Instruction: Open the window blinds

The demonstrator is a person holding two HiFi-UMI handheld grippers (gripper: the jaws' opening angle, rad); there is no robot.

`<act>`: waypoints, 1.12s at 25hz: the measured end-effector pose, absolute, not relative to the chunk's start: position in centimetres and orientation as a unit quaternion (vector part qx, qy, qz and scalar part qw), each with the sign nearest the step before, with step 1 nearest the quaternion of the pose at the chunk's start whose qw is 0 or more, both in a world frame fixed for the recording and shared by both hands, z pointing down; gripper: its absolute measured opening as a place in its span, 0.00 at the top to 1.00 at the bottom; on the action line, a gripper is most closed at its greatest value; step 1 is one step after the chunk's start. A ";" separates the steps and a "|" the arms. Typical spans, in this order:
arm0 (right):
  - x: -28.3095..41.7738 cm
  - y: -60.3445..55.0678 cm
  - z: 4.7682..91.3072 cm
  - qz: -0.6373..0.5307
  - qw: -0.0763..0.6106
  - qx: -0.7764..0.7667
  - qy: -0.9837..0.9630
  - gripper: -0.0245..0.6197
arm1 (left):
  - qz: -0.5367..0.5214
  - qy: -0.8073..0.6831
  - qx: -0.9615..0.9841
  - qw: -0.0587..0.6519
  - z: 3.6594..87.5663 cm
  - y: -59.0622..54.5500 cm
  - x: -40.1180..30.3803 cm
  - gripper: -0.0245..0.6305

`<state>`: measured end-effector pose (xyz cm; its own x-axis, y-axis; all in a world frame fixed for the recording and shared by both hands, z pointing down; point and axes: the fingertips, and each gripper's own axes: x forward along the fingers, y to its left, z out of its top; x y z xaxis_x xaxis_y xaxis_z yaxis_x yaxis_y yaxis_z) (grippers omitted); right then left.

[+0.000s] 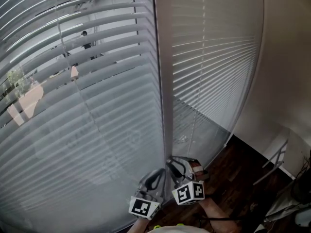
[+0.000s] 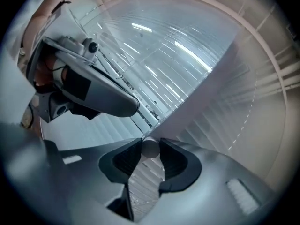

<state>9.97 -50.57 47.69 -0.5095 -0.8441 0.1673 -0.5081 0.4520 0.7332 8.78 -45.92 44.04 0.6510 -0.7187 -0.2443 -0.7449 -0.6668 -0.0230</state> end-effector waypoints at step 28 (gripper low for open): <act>10.9 -51.2 47.4 -0.045 0.112 0.449 -0.885 0.76 | 0.104 0.396 -0.910 0.067 43.9 -45.5 8.9 0.97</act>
